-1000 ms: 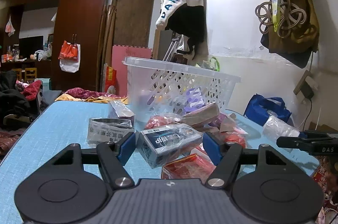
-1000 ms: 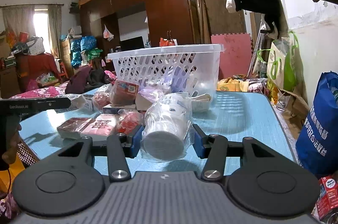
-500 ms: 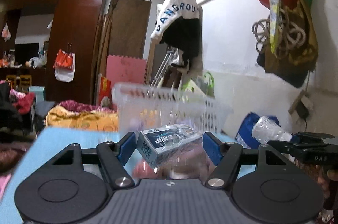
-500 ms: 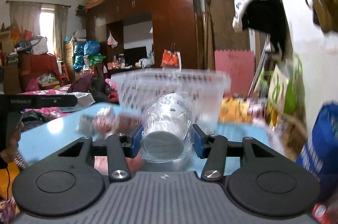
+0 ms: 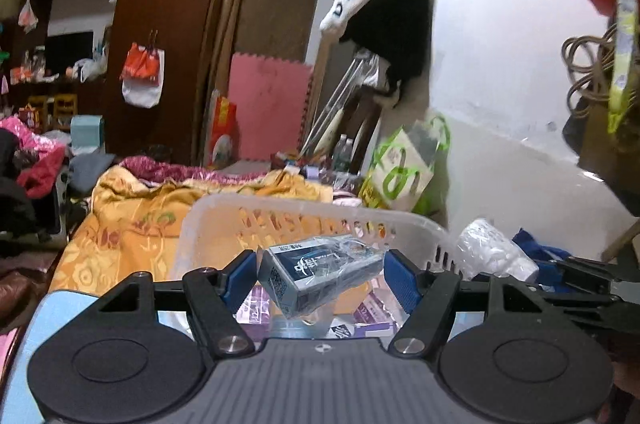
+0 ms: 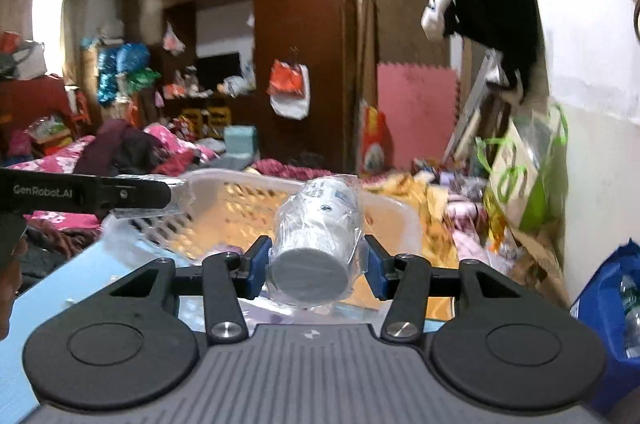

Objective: Organize objects
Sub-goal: 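Place the blue-labelled box and white cup sleeve into the basket and release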

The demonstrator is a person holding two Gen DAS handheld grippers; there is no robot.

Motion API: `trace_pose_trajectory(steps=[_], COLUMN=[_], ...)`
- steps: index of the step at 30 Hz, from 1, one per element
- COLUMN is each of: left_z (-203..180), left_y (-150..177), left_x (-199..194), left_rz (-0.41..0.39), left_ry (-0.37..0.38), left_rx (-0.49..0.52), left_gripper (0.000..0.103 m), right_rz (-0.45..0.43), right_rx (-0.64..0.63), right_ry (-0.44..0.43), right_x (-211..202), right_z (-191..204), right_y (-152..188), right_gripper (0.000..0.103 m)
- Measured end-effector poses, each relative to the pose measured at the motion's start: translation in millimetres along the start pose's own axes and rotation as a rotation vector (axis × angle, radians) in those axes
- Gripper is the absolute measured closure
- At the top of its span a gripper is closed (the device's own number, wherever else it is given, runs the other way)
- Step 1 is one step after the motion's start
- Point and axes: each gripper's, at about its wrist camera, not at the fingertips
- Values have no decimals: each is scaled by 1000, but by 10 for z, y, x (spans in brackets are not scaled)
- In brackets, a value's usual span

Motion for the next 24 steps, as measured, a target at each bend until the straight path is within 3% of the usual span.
trace_pose_trajectory(steps=[5, 7, 8, 9, 11, 16, 18, 21, 24], left_z=[55, 100, 129, 120, 121, 29, -9, -39, 25], left_y=[22, -1, -1, -7, 12, 264, 568, 1112, 1532], left_x=[142, 162, 179, 195, 159, -380, -684, -1009, -1182], left_rz=[21, -4, -7, 0, 7, -36, -46, -26, 4], left_ry=[-6, 1, -7, -19, -24, 35, 70, 75, 85], left_rx=[-20, -48, -62, -67, -59, 30, 89, 161, 155], left_gripper=[30, 24, 21, 18, 18, 17, 12, 12, 12], right_rz=[-11, -22, -27, -41, -57, -91, -99, -39, -17], right_rx=[-24, -49, -63, -77, -97, -37, -4, 60, 58], right_ry=[15, 23, 35, 61, 72, -45, -75, -100, -115], right_x=[59, 67, 66, 35, -63, -555, -713, -769, -796], right_z=[35, 71, 93, 115, 138, 125, 109, 90, 147], right_y=[-35, -69, -78, -70, -41, 250, 492, 863, 1103], right_gripper=[50, 36, 15, 6, 5, 0, 0, 0, 0])
Point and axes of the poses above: each gripper's, at about its wrist camera, not at the fingertips, and x roughly the way its jaws point, z to its left, y to its underside, and after that the axes turned 3 degrees about y, right-handed
